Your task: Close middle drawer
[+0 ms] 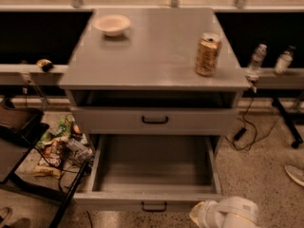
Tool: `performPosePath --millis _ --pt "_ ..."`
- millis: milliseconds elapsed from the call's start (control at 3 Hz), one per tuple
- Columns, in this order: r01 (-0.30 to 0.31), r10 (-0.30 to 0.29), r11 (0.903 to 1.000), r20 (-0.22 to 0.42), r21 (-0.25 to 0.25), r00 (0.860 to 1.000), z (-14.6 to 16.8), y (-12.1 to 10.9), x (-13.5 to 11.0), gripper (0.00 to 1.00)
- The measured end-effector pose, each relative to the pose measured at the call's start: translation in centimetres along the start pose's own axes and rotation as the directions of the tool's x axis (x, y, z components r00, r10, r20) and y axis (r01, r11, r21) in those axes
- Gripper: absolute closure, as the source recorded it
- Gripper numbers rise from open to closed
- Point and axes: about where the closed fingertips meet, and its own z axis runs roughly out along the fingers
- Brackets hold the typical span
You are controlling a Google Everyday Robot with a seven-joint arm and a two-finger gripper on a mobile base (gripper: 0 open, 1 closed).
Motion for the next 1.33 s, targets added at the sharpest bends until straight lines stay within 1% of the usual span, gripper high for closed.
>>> performPosePath --millis 333,667,1000,1333 --pt "0.024 -0.026 0.9993 0.058 0.028 0.998 2.8 -2.9 -1.9 1.00" --pt "0.025 -0.027 0.9993 0.059 0.029 0.998 2.8 -2.8 -1.9 1.00" --pt "0.071 -0.075 0.9966 0.108 0.042 0.991 5.2 -5.8 -4.3 1.00" --pt "0.106 -0.114 0.9927 0.144 0.057 0.983 6.7 -7.9 -6.1 1.00"
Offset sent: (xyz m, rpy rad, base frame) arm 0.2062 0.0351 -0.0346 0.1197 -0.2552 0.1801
